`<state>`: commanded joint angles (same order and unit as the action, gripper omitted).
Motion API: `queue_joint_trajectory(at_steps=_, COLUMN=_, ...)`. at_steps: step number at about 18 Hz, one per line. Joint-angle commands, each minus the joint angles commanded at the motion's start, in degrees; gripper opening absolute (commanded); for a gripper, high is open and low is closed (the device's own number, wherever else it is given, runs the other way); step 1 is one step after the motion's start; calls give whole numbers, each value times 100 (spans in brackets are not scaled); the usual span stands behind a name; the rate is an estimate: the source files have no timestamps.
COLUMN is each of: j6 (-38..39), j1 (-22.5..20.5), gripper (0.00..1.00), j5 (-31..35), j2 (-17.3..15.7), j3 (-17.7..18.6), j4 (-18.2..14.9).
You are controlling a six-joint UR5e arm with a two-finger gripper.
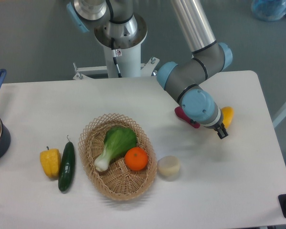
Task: Place the mango on the table
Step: 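Lower the mango onto the table beside the sweet potato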
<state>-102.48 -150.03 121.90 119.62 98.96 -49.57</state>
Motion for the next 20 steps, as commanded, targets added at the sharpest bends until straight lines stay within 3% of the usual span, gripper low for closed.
queue_joint_trajectory(at_steps=13, j6=53, j1=132, gripper=50, j5=220, j2=106, j3=88, j4=17)
queue_joint_trajectory(at_steps=20, j6=70, j1=167, gripper=61, j5=291, j2=123, j3=88, j4=35)
